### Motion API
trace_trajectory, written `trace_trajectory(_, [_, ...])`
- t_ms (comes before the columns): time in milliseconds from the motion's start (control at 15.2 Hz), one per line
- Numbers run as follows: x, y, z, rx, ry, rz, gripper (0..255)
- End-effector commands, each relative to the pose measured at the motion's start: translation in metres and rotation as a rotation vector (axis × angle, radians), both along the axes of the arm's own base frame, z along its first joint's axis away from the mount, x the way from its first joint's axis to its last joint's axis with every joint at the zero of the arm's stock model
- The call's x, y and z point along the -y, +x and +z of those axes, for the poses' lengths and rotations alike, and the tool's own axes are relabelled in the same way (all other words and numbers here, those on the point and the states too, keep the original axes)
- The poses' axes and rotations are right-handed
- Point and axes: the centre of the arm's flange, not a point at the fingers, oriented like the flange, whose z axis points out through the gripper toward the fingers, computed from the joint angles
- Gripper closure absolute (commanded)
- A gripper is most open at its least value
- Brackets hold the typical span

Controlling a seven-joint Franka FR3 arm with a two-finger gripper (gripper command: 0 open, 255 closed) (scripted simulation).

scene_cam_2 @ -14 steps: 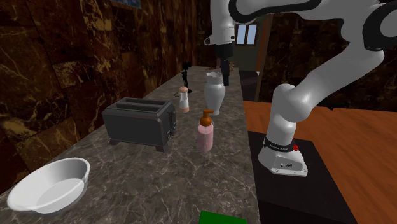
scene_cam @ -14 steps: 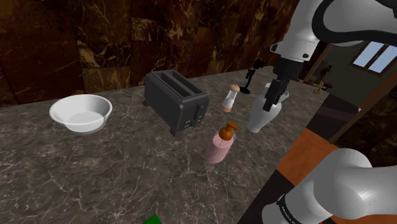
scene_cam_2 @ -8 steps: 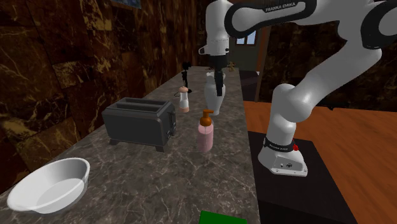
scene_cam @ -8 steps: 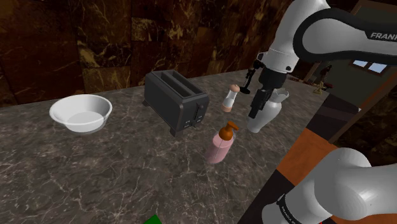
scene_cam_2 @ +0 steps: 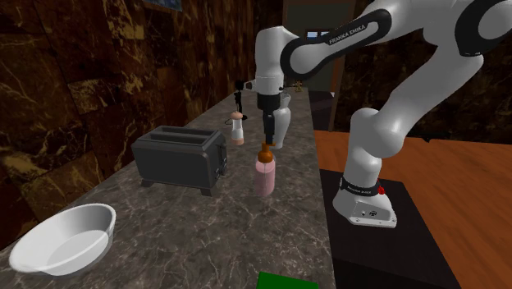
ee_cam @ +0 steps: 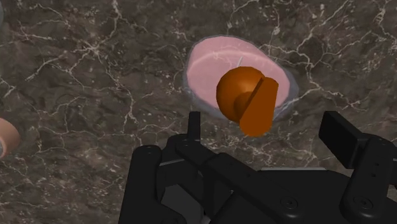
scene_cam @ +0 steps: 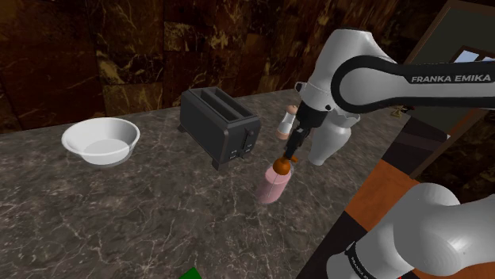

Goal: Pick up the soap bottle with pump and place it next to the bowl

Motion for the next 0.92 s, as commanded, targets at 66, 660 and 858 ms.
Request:
trace_trajectory(66, [-0.002, 0.002, -0.016, 0.003, 0.000, 0.002, 0])
trace_trajectory(660, [-0.001, 0.002, -0.035, 0.003, 0.000, 0.002, 0])
trace_trajectory(858, [-0.001, 0.002, -0.035, 0.003, 0.000, 0.002, 255])
